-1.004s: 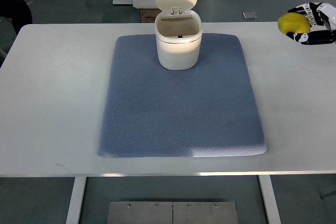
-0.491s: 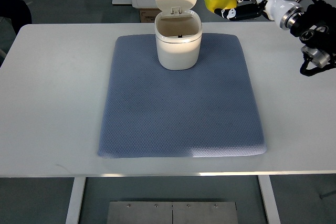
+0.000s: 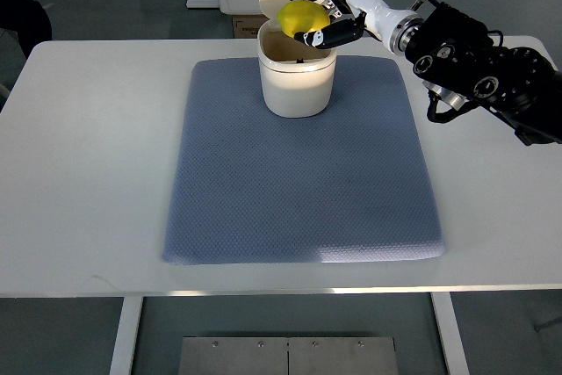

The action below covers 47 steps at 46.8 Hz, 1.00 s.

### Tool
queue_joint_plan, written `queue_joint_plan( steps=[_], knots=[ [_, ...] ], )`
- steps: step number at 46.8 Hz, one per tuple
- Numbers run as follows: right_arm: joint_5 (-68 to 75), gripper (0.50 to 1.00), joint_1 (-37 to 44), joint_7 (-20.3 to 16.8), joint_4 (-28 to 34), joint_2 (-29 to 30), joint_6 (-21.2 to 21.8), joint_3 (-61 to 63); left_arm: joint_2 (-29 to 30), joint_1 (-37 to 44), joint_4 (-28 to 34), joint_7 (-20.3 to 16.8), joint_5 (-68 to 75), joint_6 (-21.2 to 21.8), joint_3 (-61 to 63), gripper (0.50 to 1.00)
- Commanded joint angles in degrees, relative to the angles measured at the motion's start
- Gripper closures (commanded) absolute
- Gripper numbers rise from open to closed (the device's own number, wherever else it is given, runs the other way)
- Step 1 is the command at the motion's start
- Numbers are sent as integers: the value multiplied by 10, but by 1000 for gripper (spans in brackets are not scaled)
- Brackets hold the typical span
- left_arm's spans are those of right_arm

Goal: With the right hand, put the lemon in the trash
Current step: 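Carry the lemon with the right hand over the white bin, then open the right hand to drop the lemon into the bin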

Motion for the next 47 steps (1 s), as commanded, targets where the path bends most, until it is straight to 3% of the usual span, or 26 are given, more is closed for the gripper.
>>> queue_joint_plan(
  steps=[1, 12, 24, 26, 33, 39, 47],
  knots=[
    [1, 1000, 0, -7, -27, 19, 10, -3, 0, 0, 0, 0, 0, 0, 0, 500],
    [0, 1000, -4, -8, -111, 41, 44, -4, 0, 0, 0, 0, 0, 0, 0, 500],
    [-3, 994, -8, -16, -117, 41, 47, -6, 0, 0, 0, 0, 0, 0, 0, 500],
    [-3, 948, -9, -16, -117, 41, 47, -6, 0, 0, 0, 0, 0, 0, 0, 500],
    [-3, 716, -9, -17, -117, 41, 46, -5, 0, 0, 0, 0, 0, 0, 0, 500],
    [-3, 657, -11, -16, -116, 41, 45, -5, 0, 0, 0, 0, 0, 0, 0, 500],
    [-4, 513, -18, -16, -115, 41, 45, -4, 0, 0, 0, 0, 0, 0, 0, 500]
  ],
)
